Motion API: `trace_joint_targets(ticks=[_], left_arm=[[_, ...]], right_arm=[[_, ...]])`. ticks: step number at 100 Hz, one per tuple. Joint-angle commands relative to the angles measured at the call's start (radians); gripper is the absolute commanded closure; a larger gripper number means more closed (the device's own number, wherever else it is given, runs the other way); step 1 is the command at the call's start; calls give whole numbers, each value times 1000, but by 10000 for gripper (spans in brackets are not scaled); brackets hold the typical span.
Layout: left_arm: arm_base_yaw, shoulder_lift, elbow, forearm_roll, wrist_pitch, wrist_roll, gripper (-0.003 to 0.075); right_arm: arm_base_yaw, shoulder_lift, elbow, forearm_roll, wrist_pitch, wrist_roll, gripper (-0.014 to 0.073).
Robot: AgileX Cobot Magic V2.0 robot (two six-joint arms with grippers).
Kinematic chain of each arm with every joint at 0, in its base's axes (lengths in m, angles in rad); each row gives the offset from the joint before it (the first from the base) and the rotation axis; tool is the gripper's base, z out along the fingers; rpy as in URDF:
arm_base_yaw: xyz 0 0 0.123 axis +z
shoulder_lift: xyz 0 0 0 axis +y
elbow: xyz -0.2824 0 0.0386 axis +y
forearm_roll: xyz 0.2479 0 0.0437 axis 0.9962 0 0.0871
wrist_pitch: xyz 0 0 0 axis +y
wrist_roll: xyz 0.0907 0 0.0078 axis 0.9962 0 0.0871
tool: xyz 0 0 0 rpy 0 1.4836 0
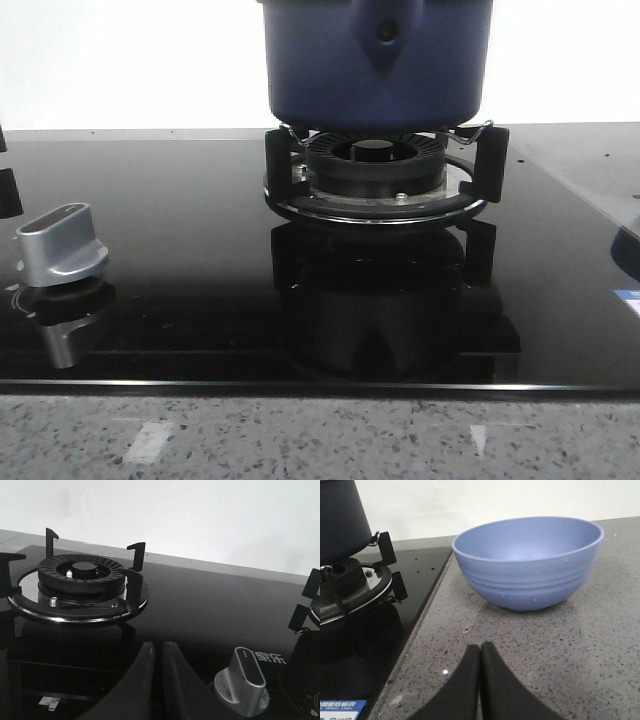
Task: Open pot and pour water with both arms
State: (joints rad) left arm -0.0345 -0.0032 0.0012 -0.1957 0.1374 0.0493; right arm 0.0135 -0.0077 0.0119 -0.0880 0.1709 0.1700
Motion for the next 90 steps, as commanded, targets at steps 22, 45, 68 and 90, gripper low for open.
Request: trace_joint_targets(ticks=[22, 45, 68, 90], left_arm=[[5, -27, 31, -3, -73, -10, 740], [5, -27, 31, -3, -73, -10, 741], [5, -27, 31, -3, -73, -10, 741], [5, -27, 31, -3, -73, -10, 741]], right_arm=[[-3, -22, 25, -13, -75, -2, 639], [-3, -22, 25, -13, -75, -2, 639], [-3, -22, 25, -13, -75, -2, 639], [-3, -22, 25, -13, -114, -2, 639]])
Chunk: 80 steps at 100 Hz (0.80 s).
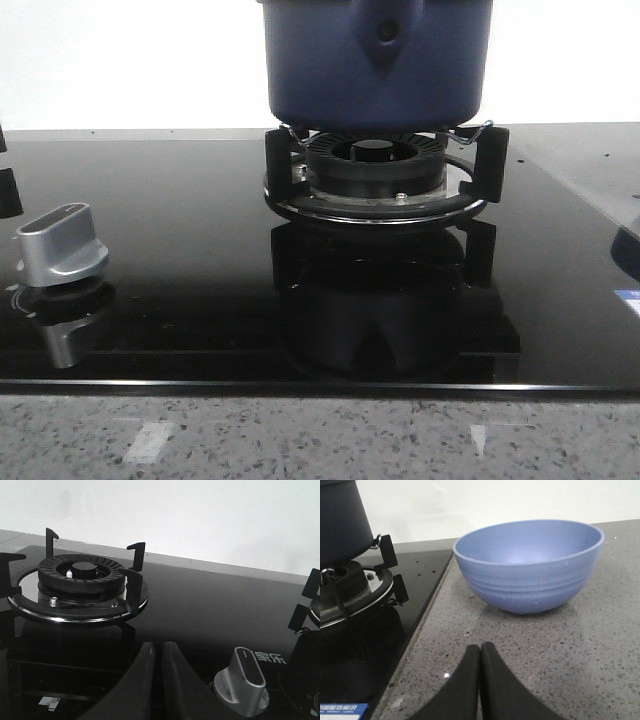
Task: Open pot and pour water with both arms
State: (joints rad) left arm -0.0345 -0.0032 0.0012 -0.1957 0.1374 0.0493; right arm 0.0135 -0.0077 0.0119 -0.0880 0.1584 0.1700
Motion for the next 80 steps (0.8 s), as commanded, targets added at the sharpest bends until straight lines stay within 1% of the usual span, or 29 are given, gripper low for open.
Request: trace_joint_targets(ticks=[1, 25, 40, 55, 62, 80], left_arm=[[5, -27, 31, -3, -73, -10, 741], [5, -27, 31, -3, -84, -10, 741], [5, -27, 31, -3, -102, -10, 741], [5, -27, 31, -21, -111, -10, 741], [5, -27, 31, -96, -113, -10, 741], [5, -27, 31, -419, -146, -10, 741]], right_arm=[[-3, -22, 25, -13, -106, -2, 639], [-3, -22, 25, 9, -110, -2, 639], [-3, -22, 25, 130, -113, -2, 639], [-3, -22, 25, 207, -132, -2, 639], [-3, -22, 25, 247, -158, -2, 639], [-3, -22, 25, 436, -209, -2, 639]])
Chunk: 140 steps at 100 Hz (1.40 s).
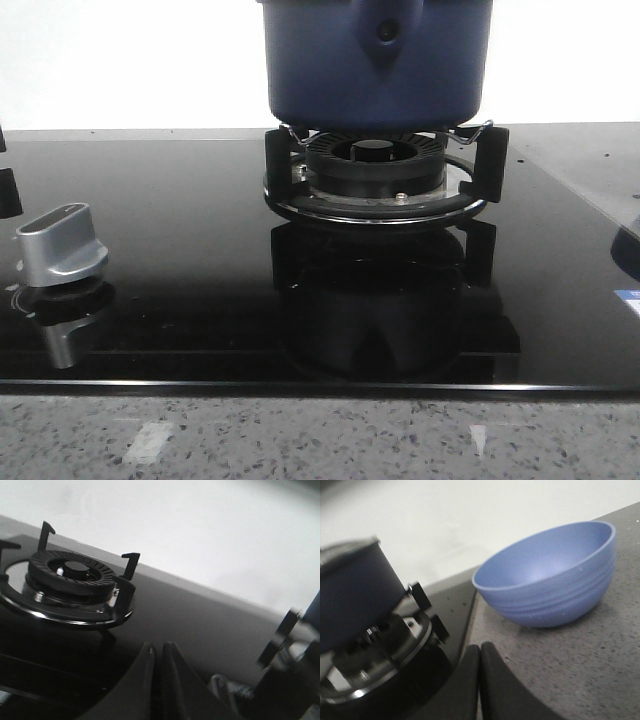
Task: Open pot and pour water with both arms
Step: 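Move the left gripper toward the blue knob on the pot lid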
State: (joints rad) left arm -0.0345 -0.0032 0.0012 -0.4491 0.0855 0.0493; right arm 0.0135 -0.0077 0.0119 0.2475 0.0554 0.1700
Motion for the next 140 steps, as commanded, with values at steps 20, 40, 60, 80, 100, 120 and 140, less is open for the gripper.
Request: trace_joint_targets(ticks=[20, 40, 60, 80, 100, 120, 140], left_arm=[[5, -27, 6, -427, -95, -10, 741], [5, 4, -152, -334, 7, 32, 741], [5, 203, -433, -238, 237, 221, 741], [5, 496, -686, -319, 497, 418, 741], [5, 688, -784, -657, 607, 747, 739], [5, 827, -788, -1071, 713, 1125, 631], [1, 972, -833, -1149, 900, 1294, 383]], right_arm=[[-3, -22, -14, 204, -70, -2, 639], [-3, 16, -186, 118, 104, -2, 639], [-3, 231, -481, -62, 427, -2, 639], [-3, 508, -775, -95, 686, -133, 639], [11, 605, -867, -9, 727, -222, 636], [32, 605, -868, 76, 731, -324, 403], [32, 605, -868, 76, 740, -326, 148]])
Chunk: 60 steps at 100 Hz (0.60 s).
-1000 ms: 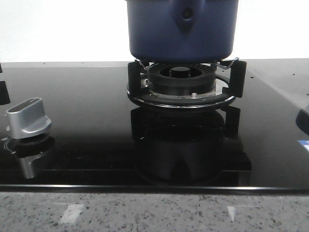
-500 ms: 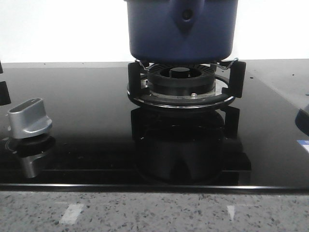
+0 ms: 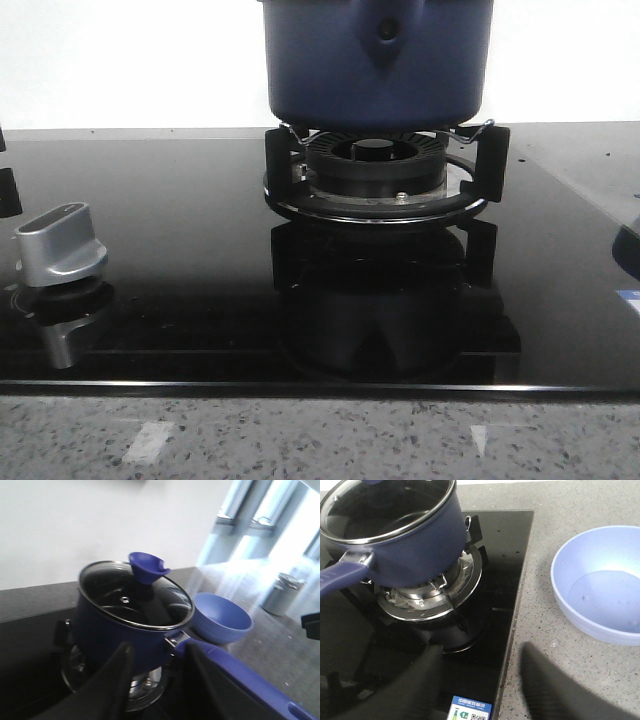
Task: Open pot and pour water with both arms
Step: 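Move the left gripper toward the blue knob on the pot lid, then grasp the blue lid knob with the left gripper and lift the lid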
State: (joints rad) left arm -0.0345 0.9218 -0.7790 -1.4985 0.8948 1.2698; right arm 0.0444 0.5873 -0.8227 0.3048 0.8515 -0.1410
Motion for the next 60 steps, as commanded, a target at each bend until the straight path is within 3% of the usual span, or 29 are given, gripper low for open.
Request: trace_joint_targets(ticks=[1, 15, 40, 60], left_arm=[[1, 52, -55, -102, 97, 84, 374], [-71, 139, -91, -130, 117, 192, 255], [-276, 307, -230, -132, -87, 362, 255], [-350, 487, -410, -136, -156, 414, 255]], right_arm=[[1, 10, -34, 19, -56, -17, 148], [1, 10, -34, 19, -51, -21, 148], [1, 10, -34, 3, -2, -42, 148], [1, 10, -34, -26, 18, -42, 148]])
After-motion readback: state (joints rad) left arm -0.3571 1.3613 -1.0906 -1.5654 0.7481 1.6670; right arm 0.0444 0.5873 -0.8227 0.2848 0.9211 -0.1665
